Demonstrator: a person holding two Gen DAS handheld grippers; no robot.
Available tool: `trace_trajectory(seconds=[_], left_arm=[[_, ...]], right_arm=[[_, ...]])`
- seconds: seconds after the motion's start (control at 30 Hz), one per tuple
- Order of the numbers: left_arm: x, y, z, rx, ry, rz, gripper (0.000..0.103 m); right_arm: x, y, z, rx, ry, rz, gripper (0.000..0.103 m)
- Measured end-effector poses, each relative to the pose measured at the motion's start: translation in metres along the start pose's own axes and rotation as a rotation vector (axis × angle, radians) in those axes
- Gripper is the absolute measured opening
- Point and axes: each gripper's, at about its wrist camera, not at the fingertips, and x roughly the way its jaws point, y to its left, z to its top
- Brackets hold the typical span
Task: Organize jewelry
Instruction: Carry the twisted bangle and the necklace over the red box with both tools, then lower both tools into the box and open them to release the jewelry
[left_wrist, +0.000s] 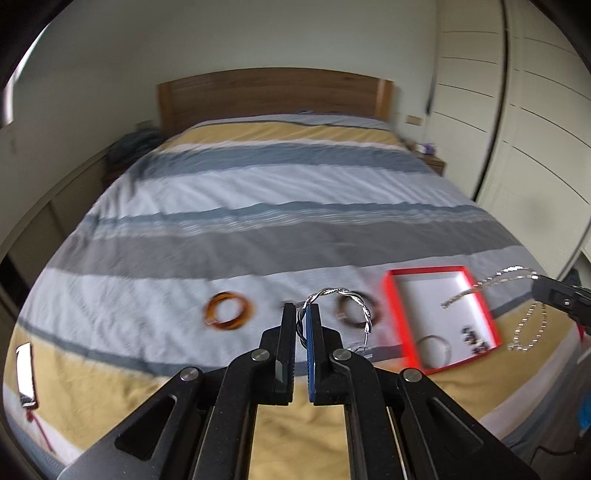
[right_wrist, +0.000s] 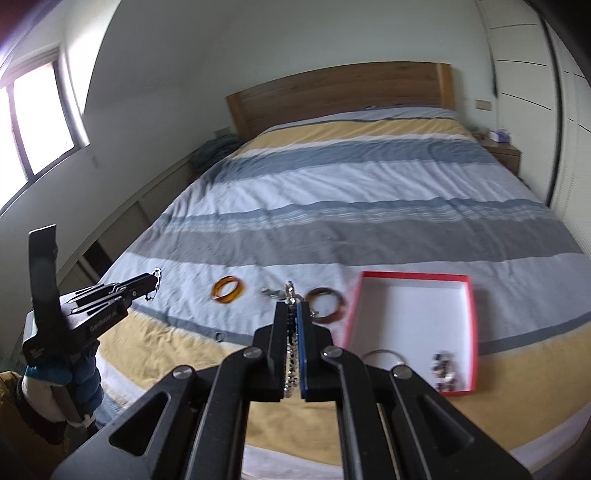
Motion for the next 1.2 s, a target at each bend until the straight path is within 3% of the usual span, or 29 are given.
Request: trace_trajectory(seconds=[0.23, 0.47, 0.8, 1.2], left_arm=[[0.037, -0.072, 0.018, 0.061, 0.020, -0.091, 0.005], [0.095, -0.123, 0.019, 0.109, 0.079, -0.134, 0.005], [0.169, -0.152, -0.001, 0.157, 0.182, -0.139, 0.005], [0.226, -0.182, -0.031, 0.218, 0.279, -0.149, 0.005]], right_arm=[[0.005, -0.055, 0.003, 0.042, 0.013, -0.054, 0.004], [0.037, -0.109, -0.002, 0.093, 0.054, -0.085, 0.004], [0.095, -0.160, -0.022, 0.148, 0.126, -0.094, 0.004], [0.144, -0.196, -0.051, 0.193, 0.208, -0.115, 0.004]])
